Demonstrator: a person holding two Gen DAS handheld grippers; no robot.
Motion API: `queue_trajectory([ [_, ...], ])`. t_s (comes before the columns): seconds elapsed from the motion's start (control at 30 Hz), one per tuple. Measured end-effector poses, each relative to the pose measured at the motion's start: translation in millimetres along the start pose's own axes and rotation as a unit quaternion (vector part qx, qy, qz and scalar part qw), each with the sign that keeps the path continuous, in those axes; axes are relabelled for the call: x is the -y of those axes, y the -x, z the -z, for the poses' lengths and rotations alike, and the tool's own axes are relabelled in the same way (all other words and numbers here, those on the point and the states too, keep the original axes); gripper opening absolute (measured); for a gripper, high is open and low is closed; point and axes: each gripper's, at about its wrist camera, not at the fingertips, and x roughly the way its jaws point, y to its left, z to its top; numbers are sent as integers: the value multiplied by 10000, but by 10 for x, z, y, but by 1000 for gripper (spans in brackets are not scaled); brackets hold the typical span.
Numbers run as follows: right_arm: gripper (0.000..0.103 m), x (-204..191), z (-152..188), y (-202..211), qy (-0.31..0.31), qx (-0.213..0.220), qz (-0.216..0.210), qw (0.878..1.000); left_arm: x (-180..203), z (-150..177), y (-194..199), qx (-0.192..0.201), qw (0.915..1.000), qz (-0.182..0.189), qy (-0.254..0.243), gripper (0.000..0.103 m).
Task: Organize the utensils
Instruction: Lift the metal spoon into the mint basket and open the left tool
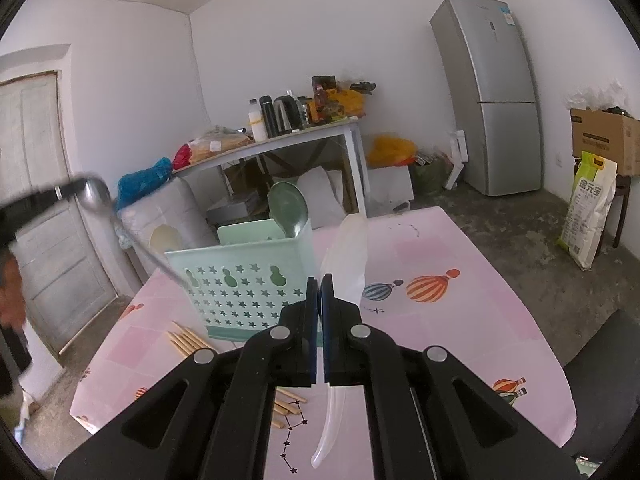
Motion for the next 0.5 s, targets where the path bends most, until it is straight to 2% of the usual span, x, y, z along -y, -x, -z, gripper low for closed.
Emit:
queue_trajectory([
  [0.07,2,0,7,-2,7,-12,-13,10000,-11,-127,22,311,9991,-242,-167,0],
  [0.23,2,-2,1,17,33,-21,-6,10000,142,-267,-12,620,9950,-539,-563,0],
  [0.33,2,24,4,15,18,-41,8,10000,284,-208,-185,573,9914,-718,-927,0],
  [0.5,2,30,2,3,12,-78,22,10000,480,120,-648,130,9807,-1013,-1667,0],
])
